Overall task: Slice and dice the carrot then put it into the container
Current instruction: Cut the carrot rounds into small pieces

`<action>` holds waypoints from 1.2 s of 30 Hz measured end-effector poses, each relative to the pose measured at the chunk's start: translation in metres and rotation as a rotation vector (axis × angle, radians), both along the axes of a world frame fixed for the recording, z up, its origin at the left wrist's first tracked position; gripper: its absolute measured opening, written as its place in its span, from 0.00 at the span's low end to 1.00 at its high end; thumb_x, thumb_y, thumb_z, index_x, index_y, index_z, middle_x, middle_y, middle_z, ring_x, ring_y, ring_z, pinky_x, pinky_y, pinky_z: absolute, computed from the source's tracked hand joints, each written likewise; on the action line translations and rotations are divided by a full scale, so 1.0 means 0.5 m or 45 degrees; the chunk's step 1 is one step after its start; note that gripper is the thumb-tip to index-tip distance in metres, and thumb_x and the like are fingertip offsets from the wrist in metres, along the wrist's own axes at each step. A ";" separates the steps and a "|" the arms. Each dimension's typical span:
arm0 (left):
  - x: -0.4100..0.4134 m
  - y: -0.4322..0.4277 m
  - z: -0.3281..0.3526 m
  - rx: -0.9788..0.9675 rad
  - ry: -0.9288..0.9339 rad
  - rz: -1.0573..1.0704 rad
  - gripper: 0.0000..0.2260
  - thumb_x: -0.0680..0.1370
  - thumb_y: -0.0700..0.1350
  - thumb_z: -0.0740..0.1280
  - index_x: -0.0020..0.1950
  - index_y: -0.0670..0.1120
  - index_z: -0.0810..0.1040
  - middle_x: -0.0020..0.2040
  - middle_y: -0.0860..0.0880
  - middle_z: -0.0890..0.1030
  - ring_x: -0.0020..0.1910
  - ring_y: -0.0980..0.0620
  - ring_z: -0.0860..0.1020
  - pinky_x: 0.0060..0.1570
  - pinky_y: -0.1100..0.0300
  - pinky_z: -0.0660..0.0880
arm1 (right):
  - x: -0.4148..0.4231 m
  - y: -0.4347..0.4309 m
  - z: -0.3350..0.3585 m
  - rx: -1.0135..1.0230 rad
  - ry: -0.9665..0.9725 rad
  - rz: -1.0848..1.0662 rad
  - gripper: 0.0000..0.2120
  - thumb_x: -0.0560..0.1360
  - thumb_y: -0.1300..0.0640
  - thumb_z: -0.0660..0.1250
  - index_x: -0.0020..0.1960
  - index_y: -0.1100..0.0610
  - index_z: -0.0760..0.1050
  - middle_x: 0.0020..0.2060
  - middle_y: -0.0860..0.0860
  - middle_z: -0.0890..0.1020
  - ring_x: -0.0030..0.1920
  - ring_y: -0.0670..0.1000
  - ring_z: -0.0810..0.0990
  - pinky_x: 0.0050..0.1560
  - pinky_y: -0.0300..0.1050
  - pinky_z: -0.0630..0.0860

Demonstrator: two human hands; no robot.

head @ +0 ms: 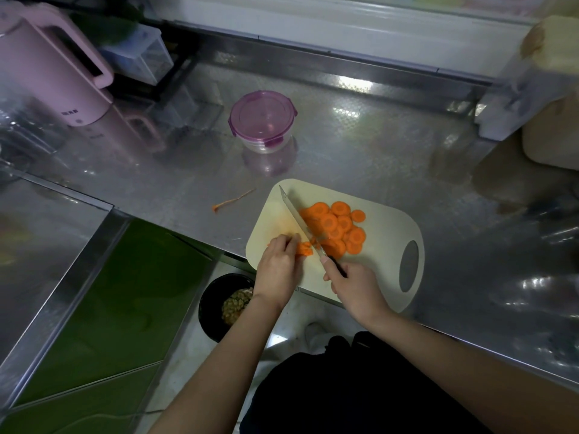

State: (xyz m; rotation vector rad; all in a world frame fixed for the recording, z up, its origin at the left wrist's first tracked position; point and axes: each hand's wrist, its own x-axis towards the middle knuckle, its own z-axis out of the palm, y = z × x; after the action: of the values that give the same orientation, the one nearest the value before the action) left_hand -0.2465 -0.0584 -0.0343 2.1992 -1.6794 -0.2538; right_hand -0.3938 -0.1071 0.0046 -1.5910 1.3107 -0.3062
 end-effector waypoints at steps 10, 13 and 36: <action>-0.001 0.000 -0.022 -0.076 -0.154 0.014 0.16 0.70 0.40 0.72 0.57 0.39 0.78 0.48 0.45 0.79 0.48 0.47 0.78 0.48 0.60 0.74 | 0.015 -0.005 0.007 -0.053 0.074 0.142 0.21 0.78 0.44 0.60 0.34 0.57 0.77 0.25 0.48 0.74 0.33 0.52 0.76 0.44 0.48 0.74; -0.006 0.001 -0.033 -0.179 -0.189 0.055 0.12 0.74 0.43 0.66 0.55 0.39 0.79 0.47 0.45 0.79 0.49 0.50 0.72 0.51 0.58 0.68 | 0.013 -0.012 0.013 -0.087 0.083 0.140 0.22 0.79 0.44 0.58 0.37 0.58 0.77 0.27 0.48 0.75 0.36 0.52 0.76 0.44 0.46 0.72; -0.028 -0.007 -0.026 -0.058 -0.112 0.164 0.19 0.71 0.42 0.54 0.52 0.38 0.80 0.43 0.45 0.78 0.45 0.50 0.71 0.41 0.59 0.78 | 0.032 -0.011 0.004 -0.033 0.270 0.277 0.24 0.81 0.44 0.49 0.31 0.54 0.64 0.31 0.55 0.72 0.43 0.61 0.79 0.40 0.44 0.67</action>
State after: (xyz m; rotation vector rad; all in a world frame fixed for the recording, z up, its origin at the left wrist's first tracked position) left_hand -0.2603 -0.0620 -0.0475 2.3037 -1.5639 -0.0856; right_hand -0.3776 -0.1124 0.0065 -1.8088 1.2800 -0.0202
